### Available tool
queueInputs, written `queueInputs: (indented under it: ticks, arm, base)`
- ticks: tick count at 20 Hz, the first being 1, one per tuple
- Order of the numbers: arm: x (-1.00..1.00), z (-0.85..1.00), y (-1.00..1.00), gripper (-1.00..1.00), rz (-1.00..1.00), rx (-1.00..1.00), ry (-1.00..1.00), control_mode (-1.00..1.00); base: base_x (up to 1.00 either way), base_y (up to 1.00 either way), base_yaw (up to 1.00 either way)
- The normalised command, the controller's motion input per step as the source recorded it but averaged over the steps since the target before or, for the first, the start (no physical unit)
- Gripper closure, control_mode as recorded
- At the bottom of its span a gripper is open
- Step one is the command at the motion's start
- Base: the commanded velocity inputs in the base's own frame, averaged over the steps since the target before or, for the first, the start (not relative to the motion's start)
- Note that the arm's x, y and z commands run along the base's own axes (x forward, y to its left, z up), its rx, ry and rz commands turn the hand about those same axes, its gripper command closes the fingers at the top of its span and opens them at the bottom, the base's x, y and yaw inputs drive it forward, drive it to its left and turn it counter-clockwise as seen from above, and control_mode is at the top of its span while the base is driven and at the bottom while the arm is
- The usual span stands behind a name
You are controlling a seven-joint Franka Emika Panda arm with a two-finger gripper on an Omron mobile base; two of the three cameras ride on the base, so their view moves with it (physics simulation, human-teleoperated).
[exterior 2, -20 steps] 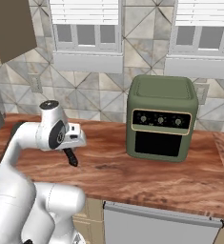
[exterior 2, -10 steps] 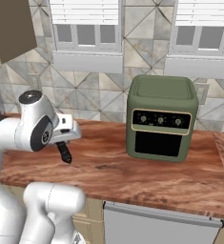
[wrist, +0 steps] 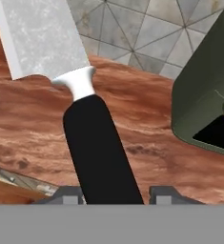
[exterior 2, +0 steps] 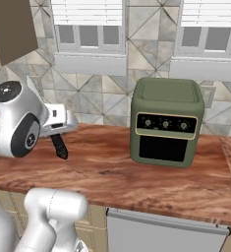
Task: Move the cutting board and knife to the sink. Then move spray from the cabinet to the counter.
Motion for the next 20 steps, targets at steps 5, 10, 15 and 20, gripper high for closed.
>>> queueInputs:
  ticks: [5,10,15,20]
  arm:
    - [-0.20,0.20,-0.01,1.00,0.00,0.00,-0.07,1.00]
    - [0.00,0.00,0.00,1.00,0.00,0.00,0.00,1.00]
    - [0.00,0.00,0.00,1.00,0.00,0.00,0.00,1.00]
    - [0.00,0.00,0.00,1.00,0.00,0.00,0.00,1.00]
  base:
    - [-0.36,-0.12,-0.03]
    - [-0.90,-0.59,-0.10]
    - [-0.18,-0.82,-0.42]
    - [0.00,-0.68,-0.78]
